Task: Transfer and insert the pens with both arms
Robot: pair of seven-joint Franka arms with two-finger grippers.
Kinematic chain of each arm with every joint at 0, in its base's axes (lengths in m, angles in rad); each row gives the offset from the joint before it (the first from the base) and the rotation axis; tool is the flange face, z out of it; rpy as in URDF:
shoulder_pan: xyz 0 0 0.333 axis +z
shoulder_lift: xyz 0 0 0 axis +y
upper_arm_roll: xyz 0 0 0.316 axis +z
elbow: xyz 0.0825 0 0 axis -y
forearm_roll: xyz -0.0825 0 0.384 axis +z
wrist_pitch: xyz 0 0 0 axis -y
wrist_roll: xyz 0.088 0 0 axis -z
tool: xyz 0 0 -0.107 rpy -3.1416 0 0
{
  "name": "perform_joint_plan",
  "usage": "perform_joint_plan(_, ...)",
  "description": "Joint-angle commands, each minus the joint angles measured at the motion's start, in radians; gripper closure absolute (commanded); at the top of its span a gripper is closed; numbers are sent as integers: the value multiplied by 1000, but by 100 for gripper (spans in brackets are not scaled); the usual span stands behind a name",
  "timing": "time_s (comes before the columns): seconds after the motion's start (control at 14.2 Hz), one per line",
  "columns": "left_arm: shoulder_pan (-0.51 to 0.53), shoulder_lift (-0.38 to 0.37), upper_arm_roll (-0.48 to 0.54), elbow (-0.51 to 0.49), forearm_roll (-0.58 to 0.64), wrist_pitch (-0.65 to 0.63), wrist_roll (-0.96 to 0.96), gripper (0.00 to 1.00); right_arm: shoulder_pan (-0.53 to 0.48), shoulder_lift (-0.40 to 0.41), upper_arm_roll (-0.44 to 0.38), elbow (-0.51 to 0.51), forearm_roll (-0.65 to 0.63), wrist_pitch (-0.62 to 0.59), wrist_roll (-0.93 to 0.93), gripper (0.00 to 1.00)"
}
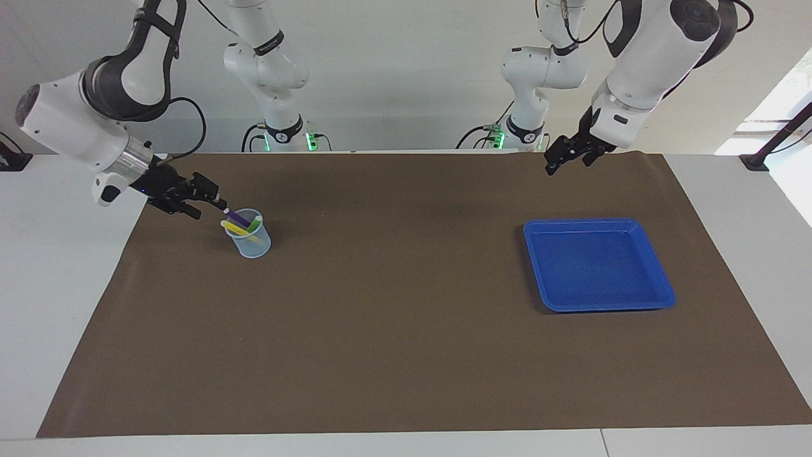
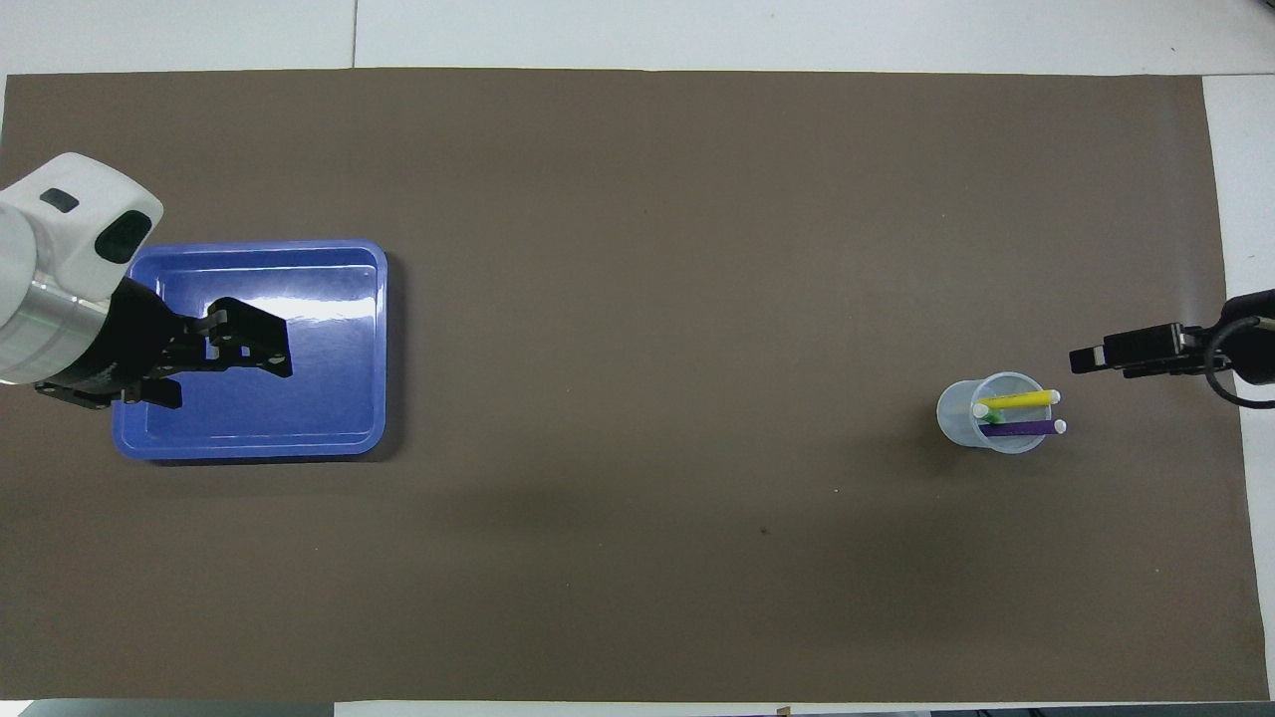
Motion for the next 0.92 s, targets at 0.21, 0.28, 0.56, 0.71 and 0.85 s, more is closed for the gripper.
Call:
perform_joint_plan(0.21, 42, -77, -6, 23, 74, -111, 341, 0, 24, -7, 41, 288, -279, -213, 74, 0)
perform_joint_plan(0.28, 43, -79, -6, 17, 85, -100, 387, 0, 65, -7, 42, 321, -342, -217, 108, 0)
perform_joint_plan(0.56, 68, -88, -9, -4, 85, -19, 368, 0, 96, -12, 42, 348, -370, -211, 125, 0)
perform_joint_plan(0.71, 68, -87, -7, -1, 85, -8, 362, 0, 99, -27, 44, 349, -372, -209, 125, 0)
perform_joint_plan(0.85, 81, -84, -6, 5, 84, -5, 357, 0, 101, -26, 49, 345, -366, -168, 119, 0)
